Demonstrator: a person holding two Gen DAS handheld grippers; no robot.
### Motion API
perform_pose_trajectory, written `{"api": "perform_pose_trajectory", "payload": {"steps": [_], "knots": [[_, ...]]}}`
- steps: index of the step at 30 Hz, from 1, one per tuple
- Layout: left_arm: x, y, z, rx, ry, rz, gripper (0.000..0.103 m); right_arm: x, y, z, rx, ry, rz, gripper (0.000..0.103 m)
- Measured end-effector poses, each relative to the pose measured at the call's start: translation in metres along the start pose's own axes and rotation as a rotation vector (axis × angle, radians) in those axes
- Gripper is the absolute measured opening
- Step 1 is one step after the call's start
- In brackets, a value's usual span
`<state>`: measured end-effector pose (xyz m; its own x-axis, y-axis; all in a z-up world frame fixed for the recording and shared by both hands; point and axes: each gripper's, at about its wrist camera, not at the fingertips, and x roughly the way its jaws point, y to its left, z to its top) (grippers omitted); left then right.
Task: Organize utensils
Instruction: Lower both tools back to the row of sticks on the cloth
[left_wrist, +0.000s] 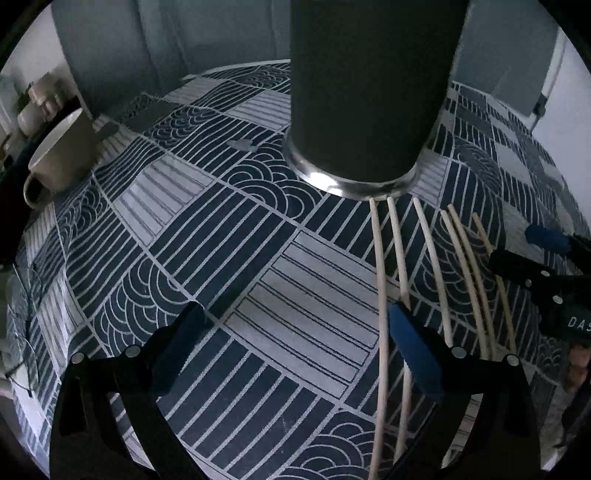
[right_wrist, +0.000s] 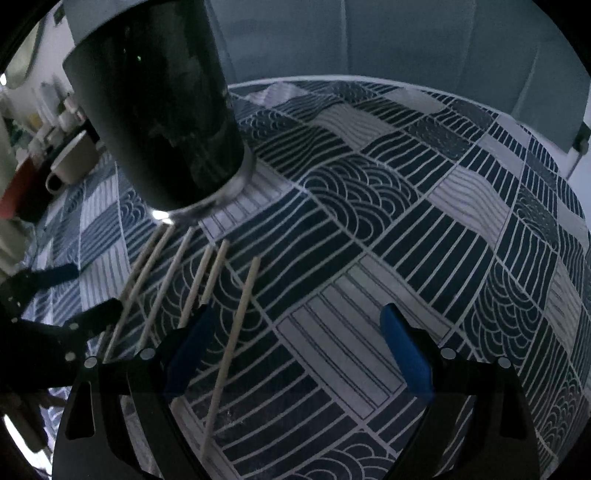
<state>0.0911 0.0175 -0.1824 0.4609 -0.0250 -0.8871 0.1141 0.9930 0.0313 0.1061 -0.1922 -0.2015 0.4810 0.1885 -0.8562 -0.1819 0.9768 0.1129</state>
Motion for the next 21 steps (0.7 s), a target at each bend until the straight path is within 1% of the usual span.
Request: {"api": "perform_pose_trajectory", "payload": {"steps": [2,5,8,10,11,12,13,14,15,16,18,19,20,21], "knots": [[0.001,0.001,0.000,-0.004,0.000,0.002,0.098,0.001,0.002,-0.001,-0.016,0.004,-0.013,0.086],[0.001,-0.001,0.000,-0.014,-0.006,0.011,0.099,0.004,0.010,-0.002,-0.060,0.015,-0.068,0.087],[0.002,-0.002,0.000,-0.022,0.015,0.019,0.099,0.005,0.007,-0.001,-0.026,0.046,-0.072,0.087],[0.003,-0.002,0.002,-0.016,0.047,0.014,0.099,0.005,0.009,0.000,-0.036,0.061,-0.071,0.081],[0.003,-0.002,0.003,-0.012,0.060,0.010,0.098,0.002,0.011,0.001,-0.055,0.055,-0.061,0.065],[0.004,-0.002,0.004,-0.009,0.068,0.006,0.096,-0.001,0.014,0.001,-0.074,0.053,-0.052,0.045],[0.003,-0.003,0.004,0.000,0.070,-0.001,0.093,-0.002,0.016,0.001,-0.081,0.058,-0.044,0.036],[0.002,-0.004,0.004,0.010,0.067,-0.007,0.084,-0.002,0.018,0.002,-0.088,0.067,-0.037,0.015],[-0.001,-0.005,0.005,0.019,0.055,-0.015,0.065,-0.002,0.020,0.002,-0.091,0.072,-0.039,0.009],[-0.004,-0.005,0.006,0.018,0.048,-0.018,0.053,-0.002,0.020,0.003,-0.092,0.077,-0.042,0.008],[-0.004,-0.005,0.009,0.022,0.063,-0.033,0.017,-0.001,0.016,0.004,-0.066,0.090,-0.030,0.007],[-0.004,-0.005,0.010,0.038,0.068,-0.043,0.009,-0.001,0.014,0.005,-0.054,0.097,-0.025,0.007],[-0.003,-0.004,0.011,0.047,0.076,-0.057,0.007,0.000,0.012,0.006,-0.038,0.106,-0.017,0.006],[-0.003,-0.001,0.011,0.034,0.082,-0.065,0.005,0.000,0.009,0.007,-0.016,0.117,-0.005,0.006]]}}
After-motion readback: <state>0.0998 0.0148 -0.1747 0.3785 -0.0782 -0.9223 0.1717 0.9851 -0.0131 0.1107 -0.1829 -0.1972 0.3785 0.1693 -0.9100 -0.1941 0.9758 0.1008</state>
